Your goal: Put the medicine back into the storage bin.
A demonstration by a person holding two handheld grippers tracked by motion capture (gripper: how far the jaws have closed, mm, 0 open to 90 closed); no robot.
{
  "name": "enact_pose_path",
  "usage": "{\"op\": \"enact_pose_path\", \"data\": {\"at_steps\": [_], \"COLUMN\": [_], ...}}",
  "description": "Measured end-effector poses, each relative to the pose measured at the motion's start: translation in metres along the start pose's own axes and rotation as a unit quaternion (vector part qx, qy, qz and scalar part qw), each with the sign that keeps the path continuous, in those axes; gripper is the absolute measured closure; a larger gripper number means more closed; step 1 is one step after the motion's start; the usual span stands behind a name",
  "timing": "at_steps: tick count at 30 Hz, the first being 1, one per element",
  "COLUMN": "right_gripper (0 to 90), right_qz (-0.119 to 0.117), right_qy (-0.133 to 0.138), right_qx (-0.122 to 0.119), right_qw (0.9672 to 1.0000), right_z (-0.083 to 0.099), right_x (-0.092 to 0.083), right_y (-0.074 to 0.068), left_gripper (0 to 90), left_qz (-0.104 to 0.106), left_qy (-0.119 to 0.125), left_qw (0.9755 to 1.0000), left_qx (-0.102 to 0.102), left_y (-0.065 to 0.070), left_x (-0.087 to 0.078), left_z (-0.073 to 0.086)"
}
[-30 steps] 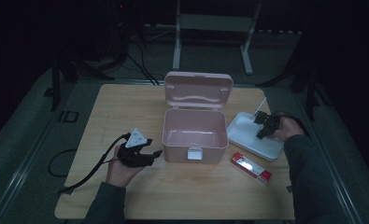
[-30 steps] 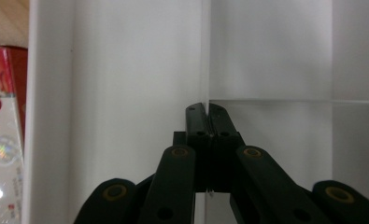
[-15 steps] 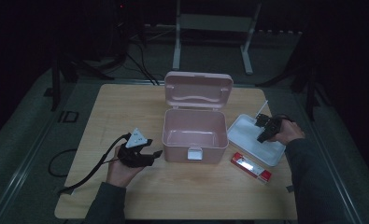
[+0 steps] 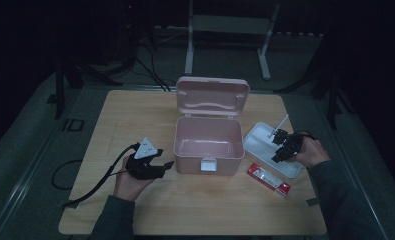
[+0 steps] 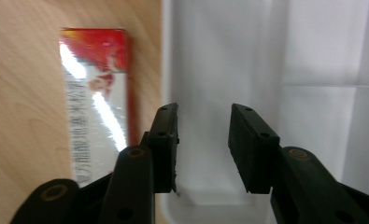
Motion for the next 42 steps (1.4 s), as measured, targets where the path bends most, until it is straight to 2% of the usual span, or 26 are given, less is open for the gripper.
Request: {"op": "enact_pose_path", "data": {"at_steps": [5, 7, 11, 17, 21, 24, 27, 29, 33, 38, 42], "right_gripper": [54.9, 54.7, 53.5, 47.1, 43.6, 41.7, 41.3, 41.2, 41.0, 43.7, 47.4], "right_qz": [-0.006, -0.001, -0.011, -0.016, -0.021, -0.022, -0.024, -0.028, -0.034, -0.039, -0.04], "right_qy": [0.001, -0.002, -0.007, -0.014, -0.016, -0.025, -0.029, -0.032, -0.034, -0.039, -0.042], "right_qx": [-0.003, -0.004, -0.016, -0.013, -0.002, -0.003, -0.004, 0.005, 0.01, 0.017, 0.013], "right_qw": [1.0, 1.0, 0.9998, 0.9997, 0.9997, 0.9994, 0.9993, 0.9991, 0.9988, 0.9983, 0.9982], "right_z": [0.002, 0.003, 0.004, 0.009, 0.011, 0.011, 0.012, 0.013, 0.014, 0.016, 0.015], "right_x": [0.003, 0.006, 0.011, 0.02, 0.027, 0.031, 0.033, 0.036, 0.04, 0.045, 0.047], "right_y": [-0.019, -0.025, -0.039, -0.05, -0.052, -0.052, -0.051, -0.051, -0.049, -0.05, -0.05], "left_gripper": [40.2, 40.2, 40.2, 40.2, 40.2, 40.2, 40.2, 40.2, 40.2, 40.2, 40.2], "left_qz": [0.0, 0.0, -0.001, 0.0, 0.0, 0.0, 0.0, 0.0, 0.0, 0.0, 0.002], "left_qy": [0.001, 0.001, 0.001, 0.001, 0.001, 0.0, 0.0, 0.0, 0.0, 0.0, 0.0], "left_qw": [1.0, 1.0, 1.0, 1.0, 1.0, 1.0, 1.0, 1.0, 1.0, 1.0, 1.0], "left_qx": [-0.002, -0.002, -0.002, -0.002, -0.003, -0.003, -0.002, -0.002, -0.001, -0.001, -0.001], "left_y": [-0.001, 0.0, 0.0, -0.001, 0.0, -0.001, -0.001, -0.001, -0.001, -0.001, 0.0], "left_x": [0.0, 0.0, -0.001, -0.001, -0.001, -0.001, -0.001, -0.001, -0.001, -0.001, 0.0], "left_z": [0.0, 0.0, 0.0, 0.0, 0.0, 0.001, 0.001, 0.001, 0.001, 0.001, 0.001]}}
Point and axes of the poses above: each handheld gripper's, and its own axes: x roughly forward along the jaws, z roughly out of its underside, y roughly to its right, the point moved 6 cm from there along x, roughly forward along the jaws, and after that the axes turned 9 degrees about -z, right-handed, at the moved point
